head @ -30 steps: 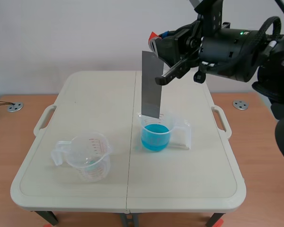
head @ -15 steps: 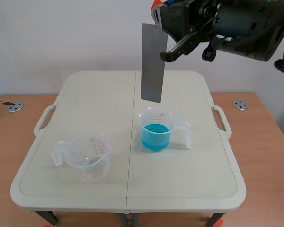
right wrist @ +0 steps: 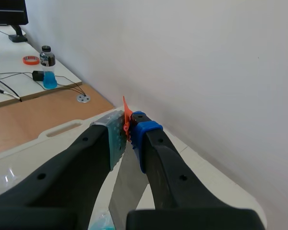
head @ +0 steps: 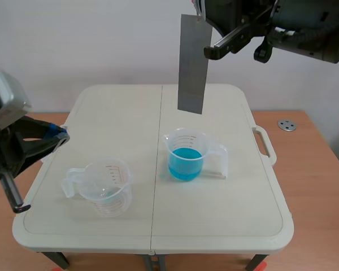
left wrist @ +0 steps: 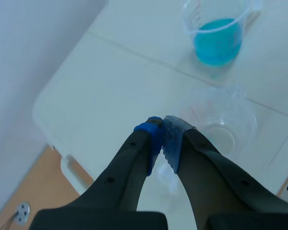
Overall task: Hold the metal plate by the orange handle, dip it into the blue solution, take it out and point at it, then put the plate back in the beaker on the left.
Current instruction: 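Raise the plate and point at it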
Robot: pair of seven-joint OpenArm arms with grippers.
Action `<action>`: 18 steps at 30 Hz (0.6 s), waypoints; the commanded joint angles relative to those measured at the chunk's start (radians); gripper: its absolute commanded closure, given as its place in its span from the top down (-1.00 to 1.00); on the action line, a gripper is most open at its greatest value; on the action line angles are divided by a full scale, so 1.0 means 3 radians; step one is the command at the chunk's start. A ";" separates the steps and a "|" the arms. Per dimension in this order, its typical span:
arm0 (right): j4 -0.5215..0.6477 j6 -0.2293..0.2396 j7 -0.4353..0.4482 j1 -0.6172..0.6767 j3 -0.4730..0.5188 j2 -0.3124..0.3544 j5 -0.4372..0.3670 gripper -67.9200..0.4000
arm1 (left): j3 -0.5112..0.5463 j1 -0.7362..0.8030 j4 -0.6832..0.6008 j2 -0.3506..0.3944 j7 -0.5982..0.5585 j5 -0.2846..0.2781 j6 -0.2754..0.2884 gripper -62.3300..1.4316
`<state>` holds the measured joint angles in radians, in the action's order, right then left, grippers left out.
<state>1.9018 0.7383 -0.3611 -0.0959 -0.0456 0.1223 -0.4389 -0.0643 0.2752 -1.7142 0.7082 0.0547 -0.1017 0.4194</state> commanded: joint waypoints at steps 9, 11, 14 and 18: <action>0.0053 0.0024 0.0048 -0.0050 0.0005 0.0008 -0.0062 -0.95 | -0.0776 -0.0966 0.0304 -0.0398 0.0247 -0.0025 -0.0017 -0.92; 0.0053 0.0024 0.0048 -0.0050 0.0005 0.0008 -0.0062 -0.95 | -0.0923 -0.1125 0.0423 -0.0490 0.0249 -0.0018 -0.0018 -0.92; 0.0053 0.0024 0.0048 -0.0050 0.0005 0.0008 -0.0062 -0.95 | -0.1113 -0.1349 0.0605 -0.0631 0.0248 -0.0015 -0.0018 -0.92; 0.0053 0.0024 0.0048 -0.0050 0.0005 0.0008 -0.0064 -0.95 | -0.1305 -0.1607 0.0827 -0.0816 0.0249 0.0069 -0.0027 -0.92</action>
<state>1.9018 0.7383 -0.3611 -0.0959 -0.0460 0.1223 -0.4393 -0.4629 -0.1944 -1.4548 0.4706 0.1429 -0.0772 0.4194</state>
